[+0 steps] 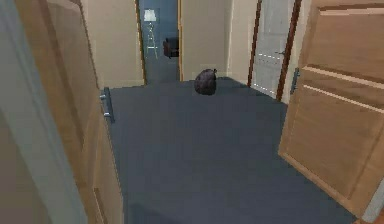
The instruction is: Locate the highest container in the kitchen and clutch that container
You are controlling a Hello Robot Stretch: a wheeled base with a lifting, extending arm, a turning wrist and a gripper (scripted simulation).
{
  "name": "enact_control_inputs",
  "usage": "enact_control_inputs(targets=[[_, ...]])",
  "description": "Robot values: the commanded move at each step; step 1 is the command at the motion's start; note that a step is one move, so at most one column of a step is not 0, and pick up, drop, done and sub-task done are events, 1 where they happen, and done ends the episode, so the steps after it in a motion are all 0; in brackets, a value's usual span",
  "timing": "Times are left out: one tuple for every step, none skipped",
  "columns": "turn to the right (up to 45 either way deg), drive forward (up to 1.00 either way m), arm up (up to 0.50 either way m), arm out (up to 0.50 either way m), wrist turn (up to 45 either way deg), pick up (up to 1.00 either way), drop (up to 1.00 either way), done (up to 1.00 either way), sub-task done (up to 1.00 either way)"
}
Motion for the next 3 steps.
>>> enact_control_inputs(targets=[[0.0, 1.00, 0.00, 0.00, 0.0, 0.00, 0.00, 0.00, 0.00], [-3.0, 0.00, 0.00, 0.00, 0.0, 0.00, 0.00, 0.00, 0.00], [0.0, 0.25, 0.00, 0.00, 0.0, 0.00, 0.00, 0.00, 0.00]])
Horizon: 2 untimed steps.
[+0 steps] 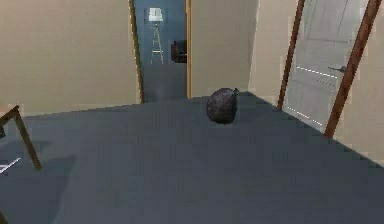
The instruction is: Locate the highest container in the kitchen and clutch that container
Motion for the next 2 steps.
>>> enact_control_inputs(targets=[[-15.0, 0.00, 0.00, 0.00, 0.0, 0.00, 0.00, 0.00, 0.00], [0.0, 0.40, 0.00, 0.00, 0.0, 0.00, 0.00, 0.00, 0.00]])
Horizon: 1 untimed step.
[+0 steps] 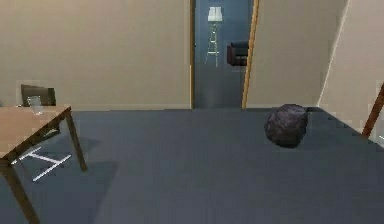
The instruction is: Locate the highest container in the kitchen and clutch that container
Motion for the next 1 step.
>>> enact_control_inputs(targets=[[-45.0, 0.00, 0.00, 0.00, 0.0, 0.00, 0.00, 0.00, 0.00]])
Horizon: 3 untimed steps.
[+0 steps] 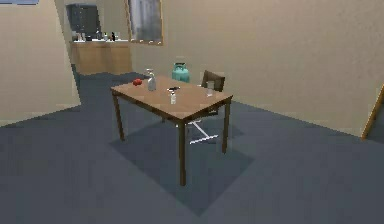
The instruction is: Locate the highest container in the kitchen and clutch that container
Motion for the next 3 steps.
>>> enact_control_inputs(targets=[[-9.0, 0.00, 0.00, 0.00, 0.0, 0.00, 0.00, 0.00, 0.00], [0.0, 0.60, 0.00, 0.00, 0.0, 0.00, 0.00, 0.00, 0.00], [-18.0, 0.00, 0.00, 0.00, 0.0, 0.00, 0.00, 0.00, 0.00]])
